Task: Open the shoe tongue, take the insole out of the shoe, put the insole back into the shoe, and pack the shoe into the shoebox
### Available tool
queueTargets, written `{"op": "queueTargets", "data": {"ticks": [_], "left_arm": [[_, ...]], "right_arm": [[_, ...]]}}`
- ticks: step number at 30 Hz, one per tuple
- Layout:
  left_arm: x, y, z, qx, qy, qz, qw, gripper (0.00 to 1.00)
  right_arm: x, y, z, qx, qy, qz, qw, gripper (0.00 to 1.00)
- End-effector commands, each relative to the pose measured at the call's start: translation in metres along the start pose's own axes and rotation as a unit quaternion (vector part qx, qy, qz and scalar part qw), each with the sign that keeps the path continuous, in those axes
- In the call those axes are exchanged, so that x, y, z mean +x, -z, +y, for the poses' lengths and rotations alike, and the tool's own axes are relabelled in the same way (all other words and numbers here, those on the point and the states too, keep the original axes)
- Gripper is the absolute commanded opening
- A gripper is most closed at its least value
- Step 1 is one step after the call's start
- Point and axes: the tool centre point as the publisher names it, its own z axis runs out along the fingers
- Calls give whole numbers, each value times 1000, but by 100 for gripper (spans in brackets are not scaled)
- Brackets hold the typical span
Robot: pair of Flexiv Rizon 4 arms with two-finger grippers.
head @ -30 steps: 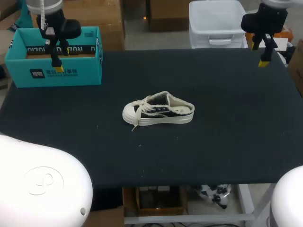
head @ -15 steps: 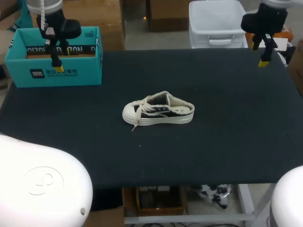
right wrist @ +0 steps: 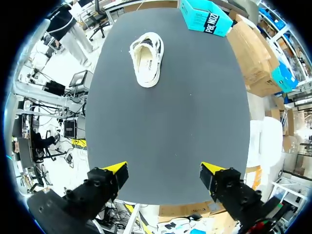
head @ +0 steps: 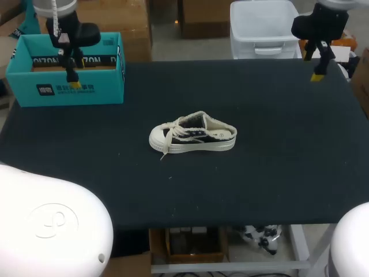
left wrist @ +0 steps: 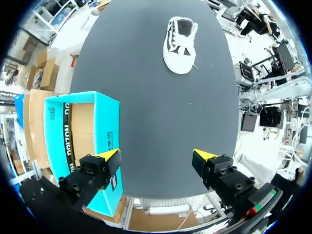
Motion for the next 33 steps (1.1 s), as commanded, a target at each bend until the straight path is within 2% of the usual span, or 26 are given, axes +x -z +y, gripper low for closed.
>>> {"op": "queueTargets", "data": {"ticks": [1, 5, 12, 18, 20, 33], "left_arm": [[13, -2, -8, -5, 49, 0, 999, 100], [22, -6, -14, 6, 99, 7, 995, 100], [41, -11, -21, 36, 180, -9, 983, 100], [59, -17, -26, 41, 285, -32, 957, 100], [59, -17, -26, 41, 285, -32, 957, 100], [59, -17, -26, 41, 285, -32, 957, 100]], "right_arm": [[8, -13, 7, -14, -5, -2, 1000, 100], [15, -26, 21, -35, -12, 1, 999, 100], [29, -49, 57, -92, -19, 0, 996, 100], [47, -64, 76, -159, -74, 34, 984, 100], [52, -64, 78, -149, -68, 35, 986, 100], [52, -64, 78, -149, -68, 35, 986, 100]]}}
